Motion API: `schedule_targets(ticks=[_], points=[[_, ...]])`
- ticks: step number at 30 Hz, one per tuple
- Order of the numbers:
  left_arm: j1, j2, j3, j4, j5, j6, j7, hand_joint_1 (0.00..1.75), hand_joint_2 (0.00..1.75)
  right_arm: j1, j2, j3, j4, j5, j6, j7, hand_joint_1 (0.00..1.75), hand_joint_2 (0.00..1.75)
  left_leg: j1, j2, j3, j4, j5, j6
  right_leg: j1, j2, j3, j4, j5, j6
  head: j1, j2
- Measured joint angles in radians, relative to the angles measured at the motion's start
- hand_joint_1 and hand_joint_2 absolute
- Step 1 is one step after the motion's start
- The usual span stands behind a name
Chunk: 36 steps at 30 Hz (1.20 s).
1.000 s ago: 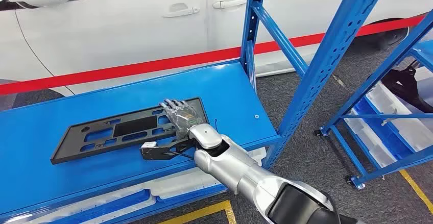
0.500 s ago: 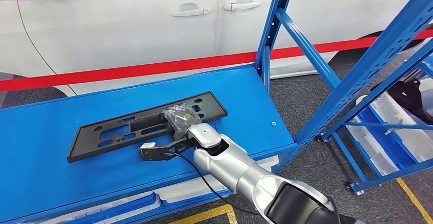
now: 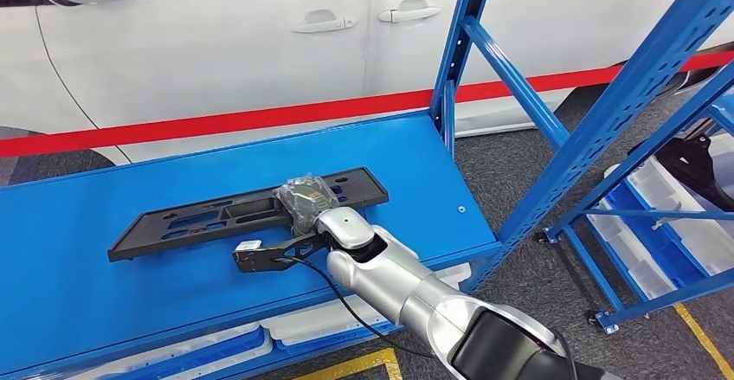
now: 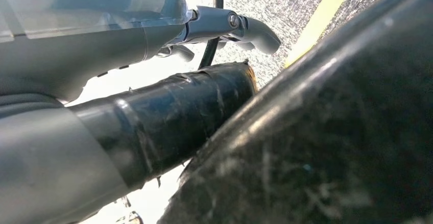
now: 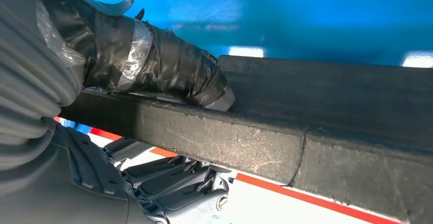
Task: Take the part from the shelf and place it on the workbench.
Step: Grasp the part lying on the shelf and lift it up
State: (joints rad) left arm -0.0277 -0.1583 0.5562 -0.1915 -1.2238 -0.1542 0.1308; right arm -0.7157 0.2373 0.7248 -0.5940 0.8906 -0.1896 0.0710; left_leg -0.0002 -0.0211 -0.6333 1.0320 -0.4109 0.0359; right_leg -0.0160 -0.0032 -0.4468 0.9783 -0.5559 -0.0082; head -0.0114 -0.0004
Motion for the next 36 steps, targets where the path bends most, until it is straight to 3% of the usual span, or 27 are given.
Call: schedule_targets(ticks=[3,7,17,22,26,31,36], points=[[0.0,0.0,0.0,0.0,0.001,-0.001,-0.001,0.0,0.0,0.0,0.0,0.0,0.0,-0.001,0.0,0.0,1.75,1.75,0.0,0.0,0.0,0.0,0.0,0.0,0.0,0.0,0.0,0.0,0.0,0.001,0.0,0.0],[0.0,0.0,0.0,0.0,0.003,-0.002,-0.006,0.0,1.75,0.0,0.0,0.0,0.0,-0.006,-0.001,-0.003,1.75,1.75,0.0,0.0,0.0,0.0,0.0,0.0,0.0,0.0,0.0,0.0,-0.001,0.002,0.0,0.0],[-0.012,0.002,0.007,0.0,0.029,0.002,-0.022,0.0,1.75,0.025,-0.001,-0.002,-0.05,-0.039,-0.055,-0.084,1.75,1.75,0.0,0.0,0.0,-0.001,-0.001,-0.001,0.0,-0.001,0.0,0.001,-0.002,0.003,0.0,0.0],[-0.011,0.001,0.013,0.0,0.041,0.034,-0.034,0.0,1.75,0.058,-0.015,-0.002,-0.217,-0.039,-0.091,-0.117,1.75,1.75,0.0,0.0,0.0,-0.001,-0.001,-0.001,0.0,-0.001,-0.001,0.001,-0.003,0.002,0.0,0.0],[-0.009,0.0,0.021,0.0,0.042,0.045,-0.029,0.0,1.75,0.074,-0.046,-0.003,-0.404,-0.041,-0.064,-0.133,1.75,1.75,0.0,0.0,-0.001,0.0,-0.002,-0.002,0.0,-0.001,-0.001,0.0,-0.003,0.003,0.0,0.0],[-0.006,-0.001,0.026,0.0,0.041,0.053,-0.012,0.0,1.75,0.082,-0.091,-0.003,-0.615,-0.008,-0.073,-0.18,1.75,1.75,-0.005,0.0,-0.001,0.002,-0.005,0.002,-0.006,-0.001,-0.001,-0.002,-0.003,0.015,0.0,0.0],[-0.004,-0.002,0.026,0.0,0.036,0.056,-0.005,0.0,1.75,0.095,-0.125,-0.003,-0.739,0.054,-0.129,-0.203,1.75,1.75,-0.01,0.0,0.001,-0.001,-0.007,0.013,-0.012,0.0,0.002,-0.004,-0.006,0.033,0.0,0.0]])
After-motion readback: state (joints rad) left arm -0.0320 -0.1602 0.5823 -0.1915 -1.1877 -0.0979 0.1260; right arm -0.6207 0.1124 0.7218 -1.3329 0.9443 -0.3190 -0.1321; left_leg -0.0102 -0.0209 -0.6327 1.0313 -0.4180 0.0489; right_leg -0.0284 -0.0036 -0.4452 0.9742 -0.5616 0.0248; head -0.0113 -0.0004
